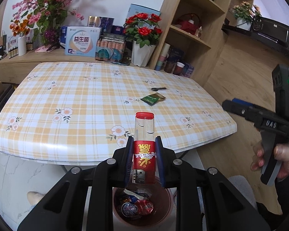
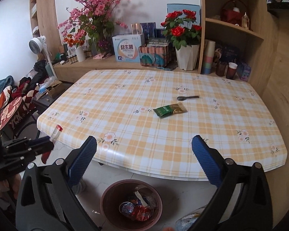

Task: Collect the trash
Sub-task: 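Move the left tool over the bin and open it, dropping the red tube, then grasp the green tea packet with the left tool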

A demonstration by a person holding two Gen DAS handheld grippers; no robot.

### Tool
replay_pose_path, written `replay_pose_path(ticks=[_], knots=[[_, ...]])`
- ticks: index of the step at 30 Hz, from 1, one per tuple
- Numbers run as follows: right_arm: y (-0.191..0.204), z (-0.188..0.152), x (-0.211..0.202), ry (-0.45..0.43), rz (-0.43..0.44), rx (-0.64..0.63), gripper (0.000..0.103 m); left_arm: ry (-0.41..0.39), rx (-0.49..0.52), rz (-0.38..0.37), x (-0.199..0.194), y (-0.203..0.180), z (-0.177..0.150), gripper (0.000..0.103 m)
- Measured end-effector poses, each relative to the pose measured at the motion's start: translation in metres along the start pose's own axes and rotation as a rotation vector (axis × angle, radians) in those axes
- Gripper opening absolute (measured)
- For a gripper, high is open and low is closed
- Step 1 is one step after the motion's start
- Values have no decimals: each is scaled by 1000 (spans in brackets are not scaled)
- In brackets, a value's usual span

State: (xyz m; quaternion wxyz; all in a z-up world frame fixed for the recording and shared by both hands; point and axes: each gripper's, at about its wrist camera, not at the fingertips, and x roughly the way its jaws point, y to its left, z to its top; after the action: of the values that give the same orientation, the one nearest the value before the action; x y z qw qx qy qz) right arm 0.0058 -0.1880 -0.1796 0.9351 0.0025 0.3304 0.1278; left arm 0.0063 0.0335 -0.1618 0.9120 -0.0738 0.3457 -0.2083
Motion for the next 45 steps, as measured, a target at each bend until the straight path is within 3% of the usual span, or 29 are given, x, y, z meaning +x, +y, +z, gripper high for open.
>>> replay_pose_path(ticks=[10, 11, 12, 15, 16, 19, 26, 36, 45], knots=[[-14, 3, -19, -33, -12, 34, 97, 162, 58, -96, 40, -24, -23, 26], [-15, 2, -19, -31, -11, 34, 97, 177, 62, -88, 47, -24, -25, 34], [-15, 1, -19, -29, -14, 34, 97, 174, 65, -73, 48, -23, -26, 55], [-17, -1, -19, -22, -18, 36, 97, 129, 51, -34, 44, -17, -19, 66], [-19, -2, -19, -21, -20, 38, 97, 106, 45, 0, 41, -14, -15, 76], [-23, -3, -19, -18, -31, 46, 97, 17, 35, 108, 28, 0, -3, 92], [-30, -3, -17, -9, -54, 52, 97, -69, -25, 231, 7, 35, 20, 97], [-43, 0, 3, 31, -80, 46, 97, -93, -20, 288, 9, 51, 40, 97], [-78, 5, 51, 96, -84, 56, 97, -44, 89, 273, 74, 39, 71, 97]])
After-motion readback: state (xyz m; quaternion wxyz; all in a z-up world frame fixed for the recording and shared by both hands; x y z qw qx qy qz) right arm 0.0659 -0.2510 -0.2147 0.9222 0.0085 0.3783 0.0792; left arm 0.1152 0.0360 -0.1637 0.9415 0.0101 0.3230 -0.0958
